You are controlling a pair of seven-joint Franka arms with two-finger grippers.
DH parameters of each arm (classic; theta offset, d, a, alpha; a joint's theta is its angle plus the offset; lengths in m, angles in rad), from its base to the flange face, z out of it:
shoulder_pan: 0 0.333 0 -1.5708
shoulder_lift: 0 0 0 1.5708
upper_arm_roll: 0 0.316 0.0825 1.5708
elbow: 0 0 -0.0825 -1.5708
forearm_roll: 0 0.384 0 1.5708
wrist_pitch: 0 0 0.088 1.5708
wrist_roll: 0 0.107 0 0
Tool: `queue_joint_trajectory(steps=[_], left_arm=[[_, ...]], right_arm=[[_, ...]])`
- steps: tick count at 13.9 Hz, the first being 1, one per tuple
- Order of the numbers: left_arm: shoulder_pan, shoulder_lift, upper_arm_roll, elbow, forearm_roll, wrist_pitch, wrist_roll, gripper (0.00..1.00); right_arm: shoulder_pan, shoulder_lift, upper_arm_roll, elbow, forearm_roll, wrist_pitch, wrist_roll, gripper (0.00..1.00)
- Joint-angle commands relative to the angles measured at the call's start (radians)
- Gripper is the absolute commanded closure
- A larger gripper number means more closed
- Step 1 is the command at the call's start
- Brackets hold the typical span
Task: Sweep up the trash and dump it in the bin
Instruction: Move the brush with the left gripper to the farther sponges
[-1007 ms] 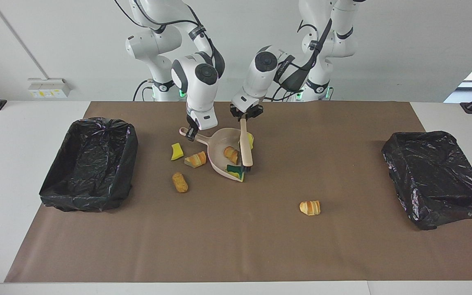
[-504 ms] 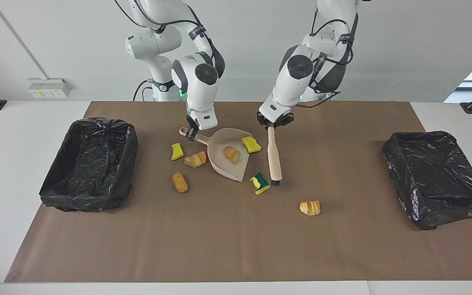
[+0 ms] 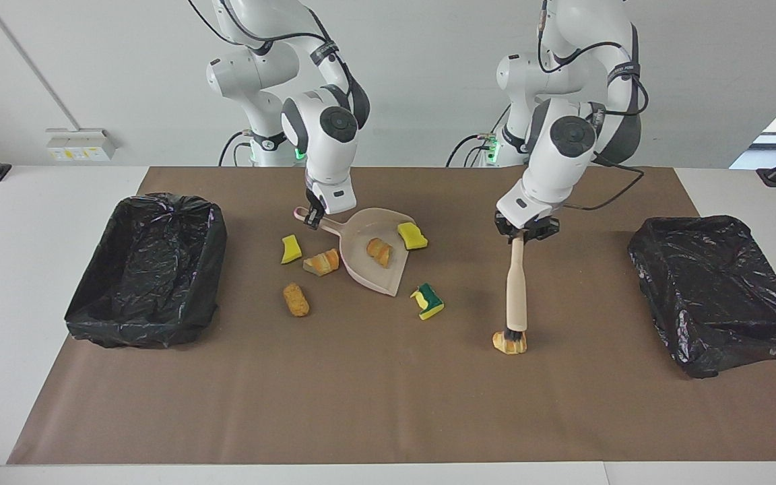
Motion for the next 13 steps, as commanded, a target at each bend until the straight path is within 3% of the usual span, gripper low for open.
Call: queue_joint_trajectory(steps=[1,5,9,13], left_arm=[[-0.010,0.112,0.040,0.115,0.084,0.028,0.039,1.00],[-0.009,0.244,0.066,0.215,0.089,0.048,0.044,1.00],[-0.024,0.253,0.057,0.198,0.084,0.037,0.169,1.00],[-0.026,0.238,-0.054,0.185,0.080,-0.052,0.172,1.00]], right_arm=[[-0.010,0.007,0.007,-0.008,0.016,-0.008,0.012,1.00],[-0.004,0.014,0.007,-0.002,0.016,0.012,0.009,1.00],[-0.004,0.018,0.007,-0.004,0.016,0.037,0.012,1.00],[-0.004,0.018,0.007,-0.004,0.016,0.035,0.018,1.00]])
